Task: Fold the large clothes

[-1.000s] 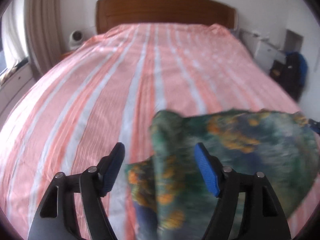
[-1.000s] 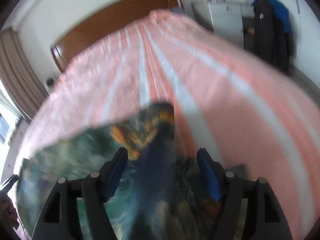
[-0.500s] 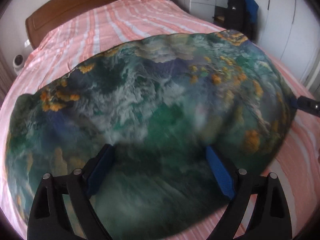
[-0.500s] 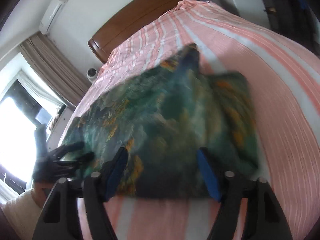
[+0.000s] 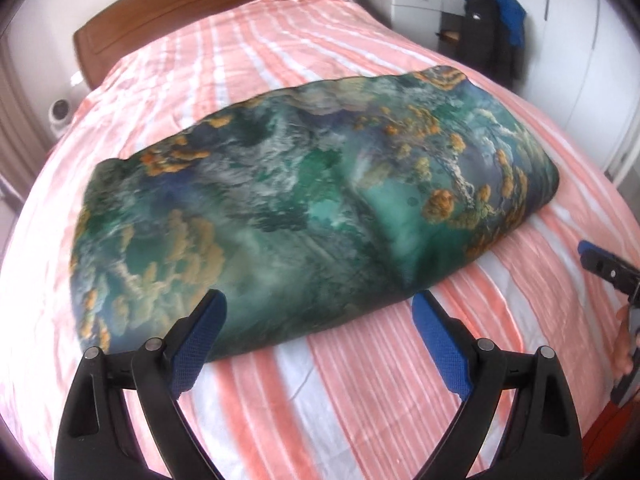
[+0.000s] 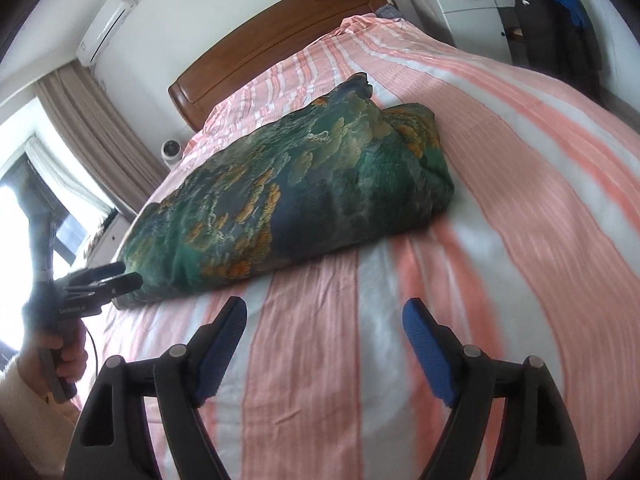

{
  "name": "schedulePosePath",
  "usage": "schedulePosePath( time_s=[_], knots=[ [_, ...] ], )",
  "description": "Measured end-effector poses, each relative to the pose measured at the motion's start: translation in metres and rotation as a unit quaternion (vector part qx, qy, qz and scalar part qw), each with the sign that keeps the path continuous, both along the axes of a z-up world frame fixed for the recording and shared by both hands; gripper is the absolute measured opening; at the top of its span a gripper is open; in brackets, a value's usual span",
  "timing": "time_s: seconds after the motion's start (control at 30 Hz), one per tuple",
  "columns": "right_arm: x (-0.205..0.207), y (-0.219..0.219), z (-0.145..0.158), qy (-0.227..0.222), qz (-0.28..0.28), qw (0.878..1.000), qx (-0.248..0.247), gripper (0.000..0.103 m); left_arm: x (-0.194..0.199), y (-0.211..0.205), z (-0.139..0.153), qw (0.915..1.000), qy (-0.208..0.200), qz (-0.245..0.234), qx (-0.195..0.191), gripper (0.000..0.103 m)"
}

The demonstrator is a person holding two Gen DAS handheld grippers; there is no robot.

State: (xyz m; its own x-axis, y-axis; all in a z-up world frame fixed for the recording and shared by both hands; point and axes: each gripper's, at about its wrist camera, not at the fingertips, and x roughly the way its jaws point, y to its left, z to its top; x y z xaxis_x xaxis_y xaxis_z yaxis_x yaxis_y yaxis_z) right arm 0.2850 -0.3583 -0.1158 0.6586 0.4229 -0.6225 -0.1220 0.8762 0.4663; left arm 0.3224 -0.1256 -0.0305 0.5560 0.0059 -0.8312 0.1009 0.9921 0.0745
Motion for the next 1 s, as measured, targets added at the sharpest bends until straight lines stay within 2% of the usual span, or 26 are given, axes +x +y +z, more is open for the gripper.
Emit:
schedulePosePath(
  time_s=[0.33,0.43,0.57,0.6,0.7,0.77,0.8,0.83,0.9,0.93,1.0],
  knots=[
    [-0.006,0.004,-0.002,0.011,-0.035,0.999,0.033,0.081,-0.017,0.011,0.014,0.9998,-0.009,0.016,0.003,0.095],
    [0.005,-0.006,-0.004,0.014,-0.069,0.995,0.064,0.088,-0.026,0.019,0.011,0.9999,-0.003,0.015,-0.007,0.095],
    [0.033,-0.029,-0.018,0.027,-0.129,0.980,0.147,0.091,-0.035,0.028,0.002,0.9998,0.009,0.011,-0.014,0.095],
    [0.045,-0.035,-0.025,0.032,-0.157,0.971,0.176,0.091,-0.035,0.029,0.002,0.9998,0.010,0.010,-0.012,0.095],
    [0.073,-0.037,-0.037,0.039,-0.196,0.957,0.211,0.090,-0.029,0.031,0.008,0.9999,0.009,0.006,-0.010,0.095],
    [0.086,-0.031,-0.034,0.037,-0.209,0.958,0.193,0.067,-0.019,0.034,0.023,0.9996,0.003,0.001,-0.027,0.095],
    [0.086,-0.026,-0.026,0.029,-0.212,0.962,0.172,0.045,-0.015,0.035,0.029,0.9992,0.001,-0.003,-0.039,0.095],
    [0.082,-0.019,-0.012,0.008,-0.208,0.966,0.151,0.034,-0.008,0.034,0.038,0.9982,-0.002,-0.011,-0.059,0.095],
    [0.067,0.003,0.022,-0.052,-0.178,0.978,0.095,0.030,0.008,0.028,0.056,0.9942,-0.002,-0.034,-0.102,0.095],
    [0.058,0.018,0.042,-0.084,-0.154,0.983,0.052,0.029,0.017,0.022,0.065,0.9901,-0.002,-0.050,-0.131,0.095],
    [0.042,0.050,0.073,-0.133,-0.112,0.985,-0.013,0.029,0.034,0.009,0.083,0.9782,-0.004,-0.085,-0.190,0.095]
  ],
)
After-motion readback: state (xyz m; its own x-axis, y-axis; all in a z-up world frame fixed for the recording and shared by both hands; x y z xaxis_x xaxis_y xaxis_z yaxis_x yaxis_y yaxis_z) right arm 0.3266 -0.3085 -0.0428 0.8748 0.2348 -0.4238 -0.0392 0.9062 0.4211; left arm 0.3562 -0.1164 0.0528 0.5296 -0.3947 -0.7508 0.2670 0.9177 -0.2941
